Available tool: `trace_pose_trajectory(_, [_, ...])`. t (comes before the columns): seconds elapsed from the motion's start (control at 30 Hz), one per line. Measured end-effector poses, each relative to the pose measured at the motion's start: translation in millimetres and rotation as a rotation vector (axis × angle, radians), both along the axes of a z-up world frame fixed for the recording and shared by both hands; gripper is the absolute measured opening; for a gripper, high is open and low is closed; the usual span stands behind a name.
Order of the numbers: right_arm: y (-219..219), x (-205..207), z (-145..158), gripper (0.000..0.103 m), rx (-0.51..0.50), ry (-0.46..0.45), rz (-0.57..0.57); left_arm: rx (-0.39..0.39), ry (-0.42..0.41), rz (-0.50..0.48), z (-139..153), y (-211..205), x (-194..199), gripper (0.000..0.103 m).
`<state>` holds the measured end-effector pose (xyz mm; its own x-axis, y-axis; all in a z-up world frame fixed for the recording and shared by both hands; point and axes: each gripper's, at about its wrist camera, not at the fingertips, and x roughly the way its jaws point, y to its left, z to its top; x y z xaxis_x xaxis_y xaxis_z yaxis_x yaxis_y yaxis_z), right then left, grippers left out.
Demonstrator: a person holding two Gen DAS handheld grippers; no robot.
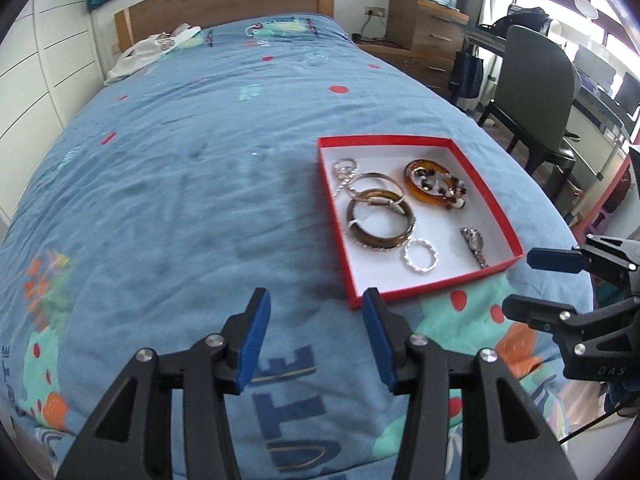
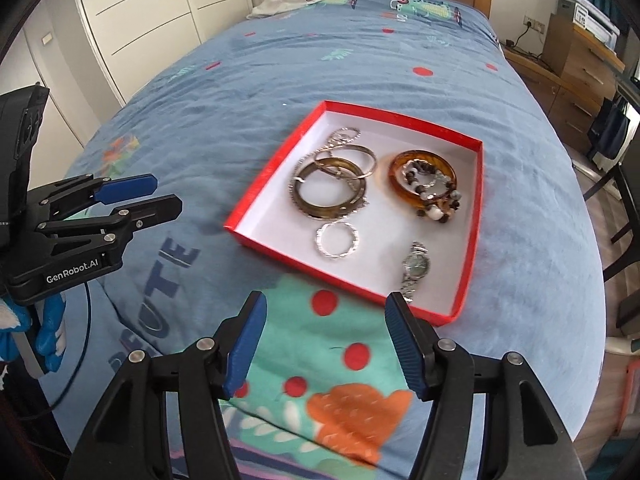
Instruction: Organize jewelry
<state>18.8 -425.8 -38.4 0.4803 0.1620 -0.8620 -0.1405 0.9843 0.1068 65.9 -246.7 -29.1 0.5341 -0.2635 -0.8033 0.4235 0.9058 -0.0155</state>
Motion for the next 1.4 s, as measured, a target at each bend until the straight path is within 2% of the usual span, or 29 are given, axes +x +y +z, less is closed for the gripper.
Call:
trace_pose_trajectory(0.47, [47,-26,26,0.087,0.022,-0.099,-0.158,0.014,-0.033,0.097,14,63,-25,0.065])
trace_pose_trajectory(0.57, [56,-28,32,0.088,0.009,-0.120,-0.177,0.014,-0.037,0.119,15,77,-27,0.067])
trace_pose_trajectory(0.63, [61,-29,35,0.095,0.012,-0.131,-0.193,0.018,-0.042,0.135,15,87,-27,0.067])
trace_pose_trajectory(0.8, [71,-32,40,0.100,0.009,-0.153,-0.225,0.022,-0.075,0.189,22,111,-31,0.067])
trace_pose_trajectory(1.07, [80,-47,41,0.102,0.007,-0.184,-0.281,0.009,-0.111,0.222,29,130,-40,0.067])
trace_pose_trajectory(1.4, [71,-61,44,0.102,-0.018,-0.226,-0.337,0.017,-0.155,0.251,40,129,-49,0.067])
